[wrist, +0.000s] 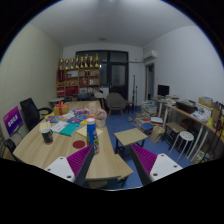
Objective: Pour water
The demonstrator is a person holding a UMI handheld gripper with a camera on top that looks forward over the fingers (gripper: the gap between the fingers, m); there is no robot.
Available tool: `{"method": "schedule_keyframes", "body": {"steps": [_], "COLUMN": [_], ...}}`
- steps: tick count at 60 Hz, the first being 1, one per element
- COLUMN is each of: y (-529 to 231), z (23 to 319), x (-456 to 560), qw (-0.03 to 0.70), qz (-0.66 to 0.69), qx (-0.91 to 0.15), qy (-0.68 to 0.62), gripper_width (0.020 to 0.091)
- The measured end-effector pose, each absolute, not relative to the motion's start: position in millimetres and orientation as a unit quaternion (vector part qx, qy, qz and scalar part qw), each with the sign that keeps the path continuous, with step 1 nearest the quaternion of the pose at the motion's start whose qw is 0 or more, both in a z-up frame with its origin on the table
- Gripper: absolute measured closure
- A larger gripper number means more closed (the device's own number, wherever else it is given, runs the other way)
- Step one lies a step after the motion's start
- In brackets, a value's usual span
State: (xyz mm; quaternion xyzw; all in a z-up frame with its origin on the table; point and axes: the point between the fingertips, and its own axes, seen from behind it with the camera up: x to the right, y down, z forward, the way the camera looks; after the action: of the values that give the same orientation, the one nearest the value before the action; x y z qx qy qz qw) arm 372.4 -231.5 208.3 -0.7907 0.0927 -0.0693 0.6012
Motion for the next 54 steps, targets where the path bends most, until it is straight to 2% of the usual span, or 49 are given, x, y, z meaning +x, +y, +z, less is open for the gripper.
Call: {"method": "schedule_keyframes", "body": {"steps": [15,24,37,38,41,54], "y": [-71,-1,63,66,77,82], "z": [124,105,82,80,74,77], "x": [326,321,330,329,323,326], "qw": [0.617,0.63,0.63,0.63,0.629,0.645], "qz": [-0.044,-0.05,-0.07,-0.068,-0.06,-0.097], "qx": [-0.783,-0.772,-0.77,-0.771,-0.773,-0.753], "qy": [0.067,0.066,0.069,0.069,0.063,0.086], "gripper_width": [0.0304,0.0306,0.0307,0.032,0.0521,0.0545]}}
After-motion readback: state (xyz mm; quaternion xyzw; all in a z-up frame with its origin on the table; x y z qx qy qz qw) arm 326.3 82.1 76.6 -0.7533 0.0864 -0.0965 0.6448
